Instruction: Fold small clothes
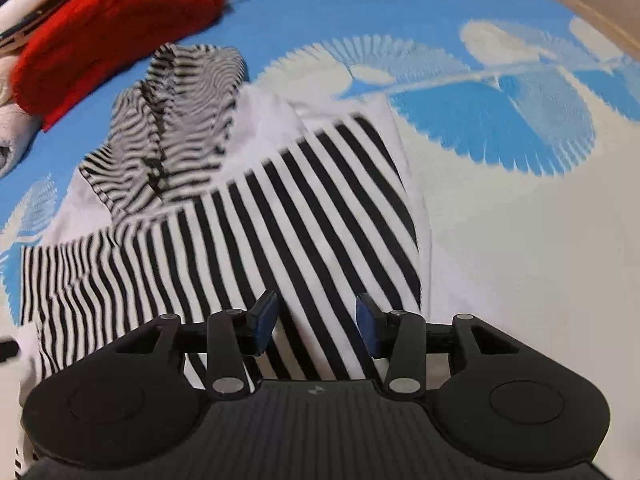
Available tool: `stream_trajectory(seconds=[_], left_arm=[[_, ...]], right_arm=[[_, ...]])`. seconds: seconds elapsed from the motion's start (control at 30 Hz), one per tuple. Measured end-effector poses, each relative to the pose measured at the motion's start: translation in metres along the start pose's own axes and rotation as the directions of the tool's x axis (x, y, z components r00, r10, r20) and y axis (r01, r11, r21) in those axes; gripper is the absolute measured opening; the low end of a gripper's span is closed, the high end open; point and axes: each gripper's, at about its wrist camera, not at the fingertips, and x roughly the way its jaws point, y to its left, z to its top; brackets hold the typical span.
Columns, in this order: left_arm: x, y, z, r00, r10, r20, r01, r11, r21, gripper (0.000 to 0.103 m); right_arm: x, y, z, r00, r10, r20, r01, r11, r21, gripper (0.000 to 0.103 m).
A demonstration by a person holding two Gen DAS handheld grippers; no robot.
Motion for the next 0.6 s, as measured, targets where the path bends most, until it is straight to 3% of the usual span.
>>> stream_trajectory(seconds=[0.1,0.23,0.37,0.6], left_arm=[[-0.002,-0.006,0.002,0.998,0.046,0.029,-0.047,0.999,0.014,0.048],[-0.002,-0.007,0.006,0.998,0.039,0.041,-0.038,0.999,-0.022,0.048],[-0.009,-0.026,0.001,0.997,0.037,0.068,-0.038,0.999,0.005,0.049],[0.005,-0.024,0.002,0.997,0.037,0.067,-0.038,0.999,0.005,0.051]], right_arm=[[-0.006,0.006,0.005,0.999,-0.006,0.051,0.007,1.0,-0.025,0.045],[-0.011,0.012,0.009,0.995,-0.013,0.1,0.019,0.998,-0.059,0.045],[-0.013,0.015,0.009,0.994,-0.014,0.104,0.022,0.997,-0.071,0.045],[-0.015,0.019,0.009,0.994,-0.016,0.104,0.024,0.997,-0.077,0.047]])
